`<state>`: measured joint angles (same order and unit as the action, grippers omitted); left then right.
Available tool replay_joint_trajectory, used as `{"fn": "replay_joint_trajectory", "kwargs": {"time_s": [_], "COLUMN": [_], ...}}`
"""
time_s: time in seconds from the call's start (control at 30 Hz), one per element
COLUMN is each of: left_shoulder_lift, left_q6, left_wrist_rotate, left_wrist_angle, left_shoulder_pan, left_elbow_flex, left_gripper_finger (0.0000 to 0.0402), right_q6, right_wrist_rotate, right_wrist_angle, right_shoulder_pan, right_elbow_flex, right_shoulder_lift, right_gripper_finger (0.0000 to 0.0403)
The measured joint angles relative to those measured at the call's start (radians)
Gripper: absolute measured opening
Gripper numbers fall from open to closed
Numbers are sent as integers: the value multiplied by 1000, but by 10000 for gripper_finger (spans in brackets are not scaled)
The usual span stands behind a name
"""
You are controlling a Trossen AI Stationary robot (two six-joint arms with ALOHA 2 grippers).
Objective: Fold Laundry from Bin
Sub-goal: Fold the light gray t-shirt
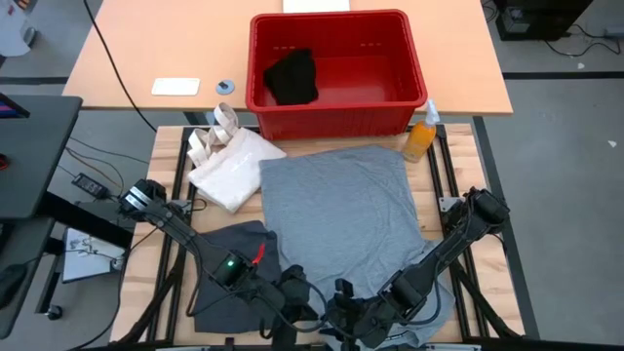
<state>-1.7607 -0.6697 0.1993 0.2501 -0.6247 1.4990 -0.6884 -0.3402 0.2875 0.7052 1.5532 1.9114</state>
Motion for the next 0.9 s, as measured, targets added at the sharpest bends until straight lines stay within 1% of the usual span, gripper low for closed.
{"fn": "replay_joint_trajectory", "kwargs": {"time_s": [0.1, 0.13, 0.17, 0.3, 0.4, 0.5, 0.6, 0.67, 0.73, 0.83, 0.9], "left_shoulder_lift": [0, 0, 0, 0, 0, 0, 0, -4, -23, -90, -146], "left_q6": [0, 1, 1, -3, -81, -182, -252, -289, -321, -347, -366], "left_wrist_rotate": [0, 0, 0, -1, -1, 2, 0, 34, 104, 186, 197], "left_wrist_angle": [9, 11, 11, 16, 18, 47, 111, 155, 177, 162, 129], "left_shoulder_pan": [0, -1, -1, -3, -13, -51, -111, -151, -185, -220, -230], "left_elbow_flex": [0, 0, 0, 0, 0, 0, 0, 0, 0, 0, 0], "left_gripper_finger": [0, 0, 0, 0, 10, 36, 66, 82, 93, 97, 96], "right_q6": [0, 1, 1, -30, -66, -125, -179, -224, -251, -280, -299], "right_wrist_rotate": [15, 20, 20, 21, 23, 24, 24, 19, 19, 19, 11], "right_wrist_angle": [12, 15, 17, 30, 50, 86, 132, 166, 181, 184, 183], "right_shoulder_pan": [0, 0, 0, 0, 0, 0, 7, 13, 17, 19, 19], "right_elbow_flex": [0, 0, 0, 0, 0, 0, 0, 0, 0, 0, 0], "right_shoulder_lift": [1, 1, 1, 1, 1, 1, 1, 1, 1, 1, 1], "right_gripper_finger": [35, 18, 13, 11, 7, 7, 4, 4, 4, 4, 5]}}
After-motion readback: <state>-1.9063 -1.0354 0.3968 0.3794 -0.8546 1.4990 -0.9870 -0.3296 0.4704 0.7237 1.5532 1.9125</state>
